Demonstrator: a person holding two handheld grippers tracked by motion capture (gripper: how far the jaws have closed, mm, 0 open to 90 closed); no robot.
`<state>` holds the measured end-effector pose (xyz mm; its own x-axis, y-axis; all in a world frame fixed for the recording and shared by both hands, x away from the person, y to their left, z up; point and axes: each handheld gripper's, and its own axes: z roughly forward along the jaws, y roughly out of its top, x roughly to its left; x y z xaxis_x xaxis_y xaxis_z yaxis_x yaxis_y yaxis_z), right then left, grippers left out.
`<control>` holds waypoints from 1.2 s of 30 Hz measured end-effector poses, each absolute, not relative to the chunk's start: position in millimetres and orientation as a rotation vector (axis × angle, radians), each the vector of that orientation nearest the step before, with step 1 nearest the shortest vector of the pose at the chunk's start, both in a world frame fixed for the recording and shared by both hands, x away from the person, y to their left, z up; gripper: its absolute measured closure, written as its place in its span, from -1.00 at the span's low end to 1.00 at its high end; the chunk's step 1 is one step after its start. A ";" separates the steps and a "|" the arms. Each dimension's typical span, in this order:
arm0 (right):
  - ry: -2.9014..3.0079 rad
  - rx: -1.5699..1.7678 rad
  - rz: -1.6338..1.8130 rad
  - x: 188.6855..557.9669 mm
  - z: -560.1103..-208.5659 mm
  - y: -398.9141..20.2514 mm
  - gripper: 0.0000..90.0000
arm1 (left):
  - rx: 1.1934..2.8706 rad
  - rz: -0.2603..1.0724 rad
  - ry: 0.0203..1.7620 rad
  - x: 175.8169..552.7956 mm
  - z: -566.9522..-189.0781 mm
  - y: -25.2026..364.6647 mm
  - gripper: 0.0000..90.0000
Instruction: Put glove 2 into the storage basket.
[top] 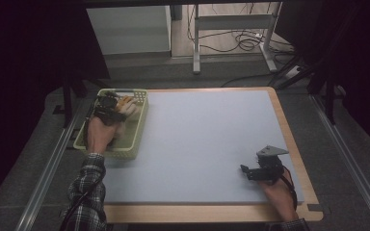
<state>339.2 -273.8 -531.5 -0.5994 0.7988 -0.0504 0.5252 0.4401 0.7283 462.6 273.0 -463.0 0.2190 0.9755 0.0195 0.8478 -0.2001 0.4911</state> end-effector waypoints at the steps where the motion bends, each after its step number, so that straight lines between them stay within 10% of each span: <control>1: 2.308 1.122 0.965 339.2 -531.5 -273.8 -0.68 | 2.128 0.454 1.692 464.7 -466.5 272.3 0.14; 11: 2.308 1.122 0.966 339.2 -531.5 -273.8 -0.68 | 2.166 0.333 1.687 486.1 -495.3 254.1 0.05; 18: 2.308 1.122 0.966 339.3 -531.6 -273.8 -0.68 | 2.182 0.264 1.655 484.7 -494.9 261.6 -0.57; 24: 2.308 1.121 0.965 339.2 -531.6 -273.8 -0.68 | 2.147 0.307 1.586 468.2 -467.3 271.2 -0.72; 36: 2.308 1.122 0.966 339.3 -531.6 -273.8 -0.68 | 2.154 0.444 1.738 466.9 -482.1 293.0 0.58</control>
